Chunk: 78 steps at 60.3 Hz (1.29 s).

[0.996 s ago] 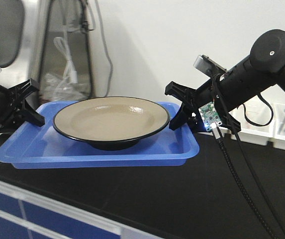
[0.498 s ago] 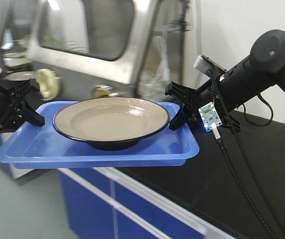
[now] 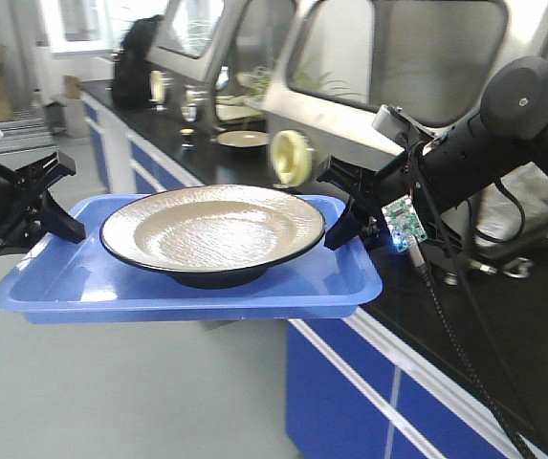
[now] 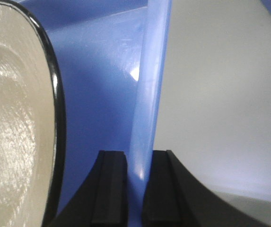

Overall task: Place disk in tray to left cabinet
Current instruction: 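Hold the tray with both grippers while the base turns away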

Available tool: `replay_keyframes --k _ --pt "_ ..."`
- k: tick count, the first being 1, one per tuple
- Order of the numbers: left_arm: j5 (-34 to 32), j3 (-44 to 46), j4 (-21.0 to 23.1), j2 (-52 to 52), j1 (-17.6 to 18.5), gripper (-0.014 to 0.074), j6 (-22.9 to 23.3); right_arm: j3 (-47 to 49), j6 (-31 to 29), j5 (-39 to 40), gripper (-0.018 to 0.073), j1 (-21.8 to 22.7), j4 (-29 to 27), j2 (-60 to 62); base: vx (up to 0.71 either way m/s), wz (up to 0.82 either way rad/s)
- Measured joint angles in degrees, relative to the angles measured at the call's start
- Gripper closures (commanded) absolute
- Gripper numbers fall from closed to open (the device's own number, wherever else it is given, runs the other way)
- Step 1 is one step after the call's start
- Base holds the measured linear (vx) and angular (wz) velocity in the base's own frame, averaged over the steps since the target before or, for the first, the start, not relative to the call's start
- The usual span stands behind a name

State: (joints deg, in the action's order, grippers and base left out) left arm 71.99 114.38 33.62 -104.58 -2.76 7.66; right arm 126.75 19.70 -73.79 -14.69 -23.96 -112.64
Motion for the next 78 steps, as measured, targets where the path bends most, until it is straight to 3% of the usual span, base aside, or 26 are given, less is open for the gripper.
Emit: replay_keyframes --k 43,78 --pt "0.0 0.0 0.0 0.0 0.0 0.0599 0.0 0.0 -0.02 0.0 0.0561 0.0 0.04 0.0 0.22 0.45" --pt "0.0 0.0 -0.04 0.0 0.0 0.0599 0.0 0.0 -0.07 0.0 0.0561 0.0 -0.06 0.0 0.37 0.24"
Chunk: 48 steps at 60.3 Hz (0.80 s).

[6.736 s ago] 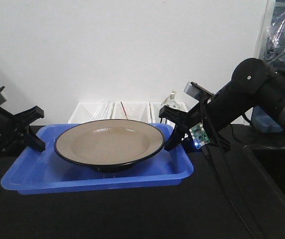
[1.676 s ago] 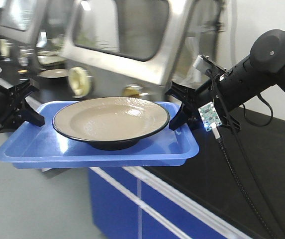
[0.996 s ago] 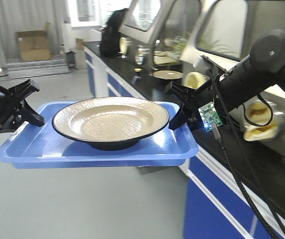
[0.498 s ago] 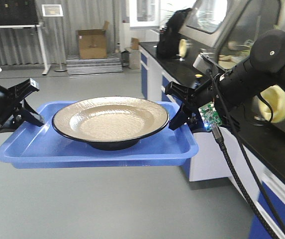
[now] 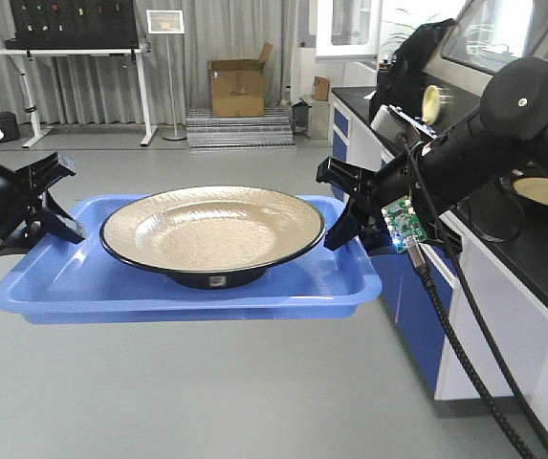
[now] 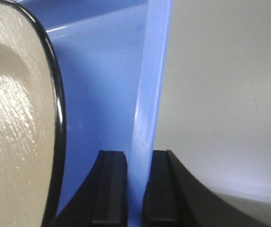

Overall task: Place disk in tray to left cabinet
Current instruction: 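Hold the tray with both grippers while the base turns away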

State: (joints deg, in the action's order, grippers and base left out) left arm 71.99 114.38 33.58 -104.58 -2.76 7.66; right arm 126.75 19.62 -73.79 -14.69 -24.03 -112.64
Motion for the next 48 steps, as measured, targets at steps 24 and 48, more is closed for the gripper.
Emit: replay_keyframes --k 24,48 --pt "0.0 0.0 0.0 0.0 0.0 0.0599 0.0 0.0 0.0 0.0 0.0561 0.0 0.0 0.0 0.46 0.08" --pt "0.0 0.0 0.0 0.0 0.0 0.0599 -0.05 0.0 0.0 0.0 0.0561 0.0 0.0 0.0 0.5 0.08"
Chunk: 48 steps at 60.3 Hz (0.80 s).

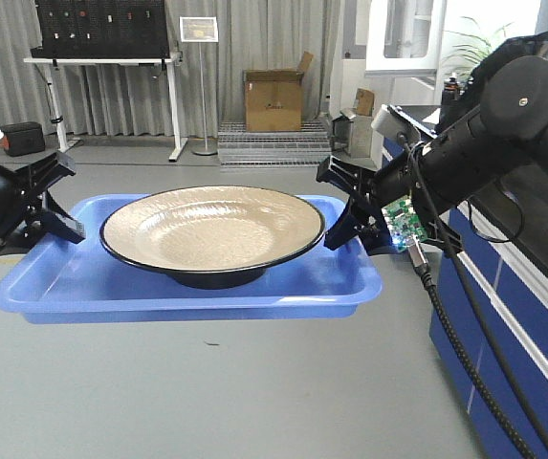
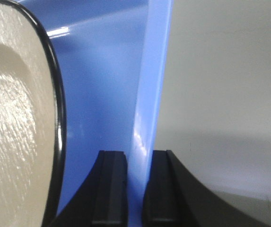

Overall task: Place disk in tray to left cabinet
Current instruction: 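Hold the tray with both grippers while the base turns away, then hold the tray with both grippers while the base drives forward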

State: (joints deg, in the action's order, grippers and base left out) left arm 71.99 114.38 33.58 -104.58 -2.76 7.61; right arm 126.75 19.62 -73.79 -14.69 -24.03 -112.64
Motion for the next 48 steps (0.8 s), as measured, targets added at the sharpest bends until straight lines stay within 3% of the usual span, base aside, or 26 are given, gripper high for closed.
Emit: replay_keyframes --k 48 --pt "0.0 0.0 -0.02 0.0 0.0 0.0599 0.0 0.0 0.0 0.0 0.0561 0.0 0.04 0.0 0.56 0.04"
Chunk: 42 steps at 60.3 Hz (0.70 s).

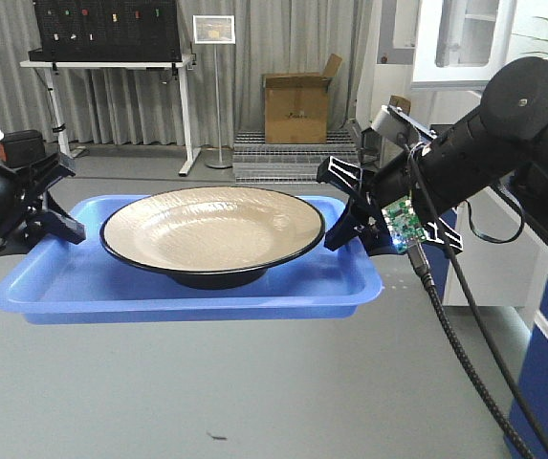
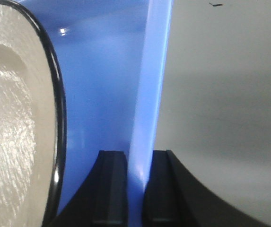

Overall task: Place disk in tray to left cabinet
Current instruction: 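Hold the tray with both grippers while the base drives forward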

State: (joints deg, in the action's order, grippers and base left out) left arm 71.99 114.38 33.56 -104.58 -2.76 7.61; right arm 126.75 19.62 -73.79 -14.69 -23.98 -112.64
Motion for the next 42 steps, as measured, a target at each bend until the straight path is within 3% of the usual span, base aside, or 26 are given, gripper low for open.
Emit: replay_keyframes --k 42 --pt "0.02 0.0 -0.05 0.0 0.0 0.0599 0.0 0.0 0.0 0.0 0.0561 0.0 0.0 0.0 0.58 0.03"
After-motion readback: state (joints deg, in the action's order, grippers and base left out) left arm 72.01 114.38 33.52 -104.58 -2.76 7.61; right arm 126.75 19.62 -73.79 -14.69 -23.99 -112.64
